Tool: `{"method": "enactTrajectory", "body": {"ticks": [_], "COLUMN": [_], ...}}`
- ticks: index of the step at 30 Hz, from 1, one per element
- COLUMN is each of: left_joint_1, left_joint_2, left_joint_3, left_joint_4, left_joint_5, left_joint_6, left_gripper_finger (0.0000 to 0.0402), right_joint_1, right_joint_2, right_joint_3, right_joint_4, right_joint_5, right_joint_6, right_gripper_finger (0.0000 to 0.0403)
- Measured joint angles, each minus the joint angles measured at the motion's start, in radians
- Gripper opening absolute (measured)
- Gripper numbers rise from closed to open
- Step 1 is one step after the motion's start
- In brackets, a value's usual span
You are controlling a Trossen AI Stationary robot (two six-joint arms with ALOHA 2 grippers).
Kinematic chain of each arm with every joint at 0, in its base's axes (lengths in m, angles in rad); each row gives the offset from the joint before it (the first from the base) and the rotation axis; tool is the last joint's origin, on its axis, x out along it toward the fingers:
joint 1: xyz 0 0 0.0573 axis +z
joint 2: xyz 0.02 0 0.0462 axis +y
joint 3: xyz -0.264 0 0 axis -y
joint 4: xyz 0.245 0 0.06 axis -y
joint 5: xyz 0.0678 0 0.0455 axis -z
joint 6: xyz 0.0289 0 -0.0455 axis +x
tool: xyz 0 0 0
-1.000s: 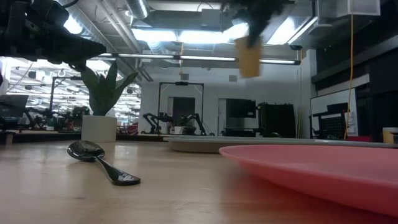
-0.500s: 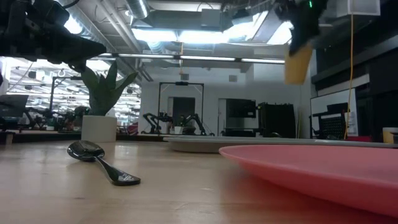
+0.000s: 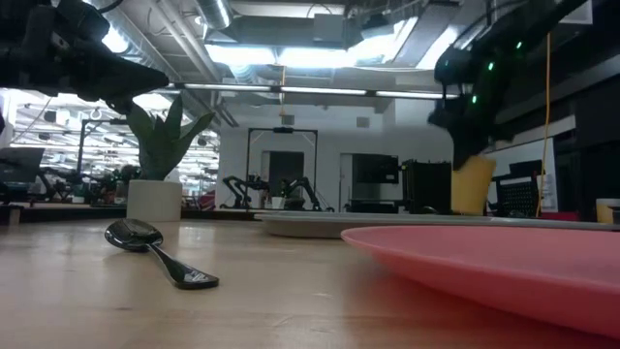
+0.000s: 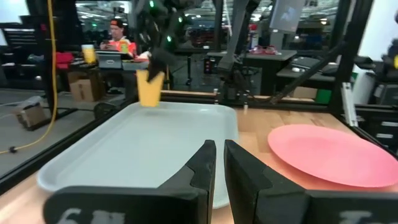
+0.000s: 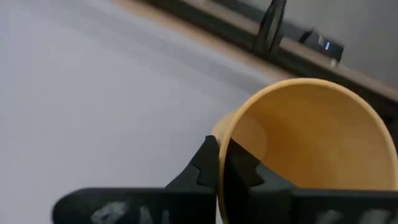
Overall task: Pick and place plate/cup/fork/spoon on tray
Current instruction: Put the yellow cup on the gray serving tray
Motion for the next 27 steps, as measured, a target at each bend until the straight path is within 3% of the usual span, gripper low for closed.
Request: {"method": "enactTrajectory", "body": {"ticks": [8,15,27], "left_joint_1": [0.000,0.000,0.000], "left_joint_2": [0.000,0.000,0.000], "left_joint_3": [0.000,0.000,0.000], "left_joint_4": [0.000,0.000,0.000], "left_joint_5": [-0.003,-0.003,-0.003], "left_joint_6": [0.000,0.000,0.000], "left_gripper_finger": [0.0027,0.0027,0.0027], "right_joint_1": [0.005,0.012,0.017], "right_joint_2": [0.121,0.133,0.132], "right_joint_3": [0.021,0.015,0.015], "right_joint_4": [0.026,0.015,0.023], "right_joint_5": [0.014,0.032,0.012], "right_joint_6": [-0.003,0.001,-0.041], "right_gripper_finger": [0.0006,0.0053,0.0061]}}
